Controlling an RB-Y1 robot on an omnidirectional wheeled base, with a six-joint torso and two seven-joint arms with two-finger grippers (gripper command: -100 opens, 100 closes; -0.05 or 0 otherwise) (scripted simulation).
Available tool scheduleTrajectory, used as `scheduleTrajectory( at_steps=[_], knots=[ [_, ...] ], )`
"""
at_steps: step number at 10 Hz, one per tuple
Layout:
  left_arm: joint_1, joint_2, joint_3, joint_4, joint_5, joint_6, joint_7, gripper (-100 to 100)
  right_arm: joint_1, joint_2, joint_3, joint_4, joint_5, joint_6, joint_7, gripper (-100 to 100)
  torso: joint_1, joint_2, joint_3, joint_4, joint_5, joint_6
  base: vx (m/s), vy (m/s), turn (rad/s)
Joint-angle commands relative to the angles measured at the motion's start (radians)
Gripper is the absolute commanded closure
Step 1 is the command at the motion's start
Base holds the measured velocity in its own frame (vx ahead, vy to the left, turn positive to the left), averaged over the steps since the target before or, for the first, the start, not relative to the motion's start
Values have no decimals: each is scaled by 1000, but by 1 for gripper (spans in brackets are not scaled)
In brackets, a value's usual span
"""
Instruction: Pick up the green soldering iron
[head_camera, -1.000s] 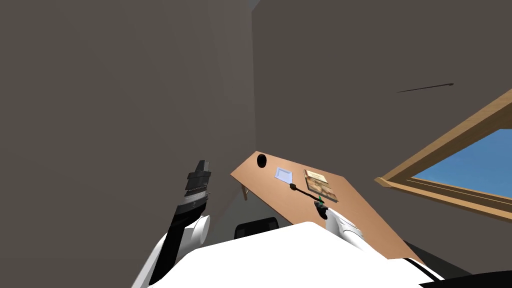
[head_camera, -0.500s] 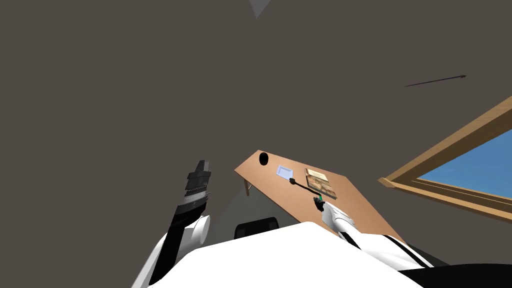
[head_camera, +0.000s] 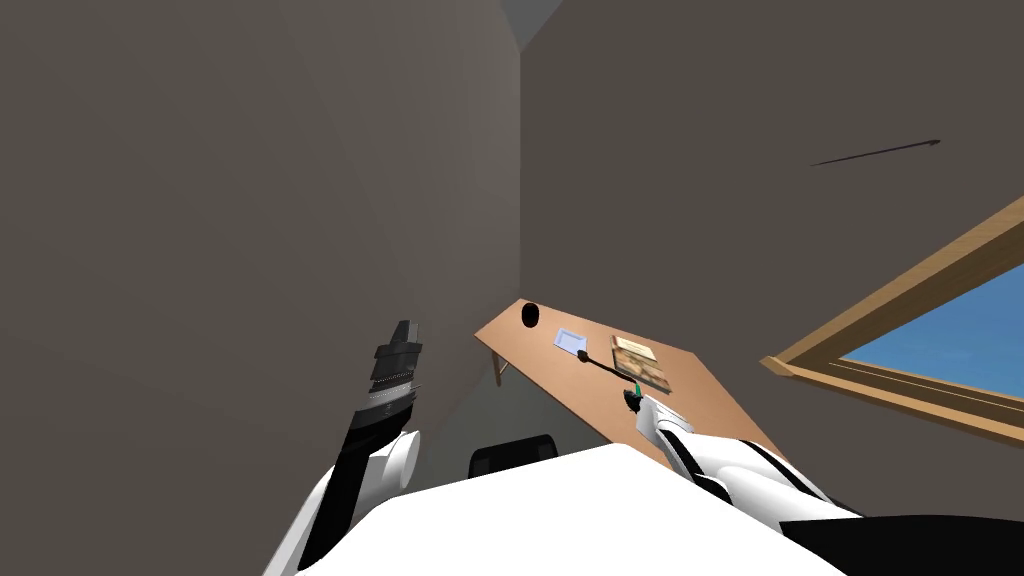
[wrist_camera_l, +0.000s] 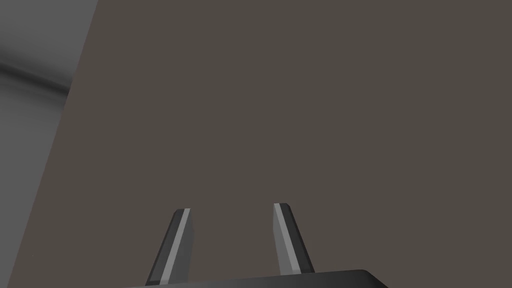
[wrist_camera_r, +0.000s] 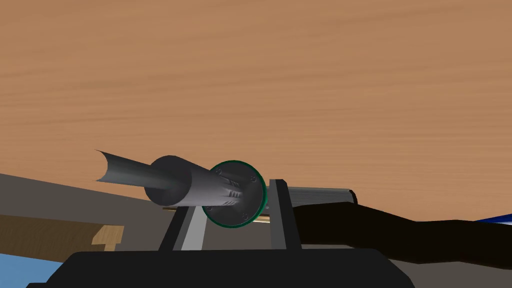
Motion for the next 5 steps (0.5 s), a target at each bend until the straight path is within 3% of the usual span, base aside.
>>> scheduleTrajectory(
  at_steps=[1, 4, 5],
  knots=[
    [0, 0, 0, 0, 0, 0, 0, 0, 6, 1, 0, -10, -39, 6, 38, 100, 0, 0, 0, 0, 0, 0, -26, 18, -1],
    [0, 0, 0, 0, 0, 0, 0, 0, 6, 1, 0, -8, -33, 5, 30, 100, -1, -5, -3, -1, 0, 0, 5, 5, -6],
    [0, 0, 0, 0, 0, 0, 0, 0, 6, 1, 0, -9, -37, 6, 37, 0, -1, -5, -3, -1, 0, 0, 0, 0, 0]
  ],
)
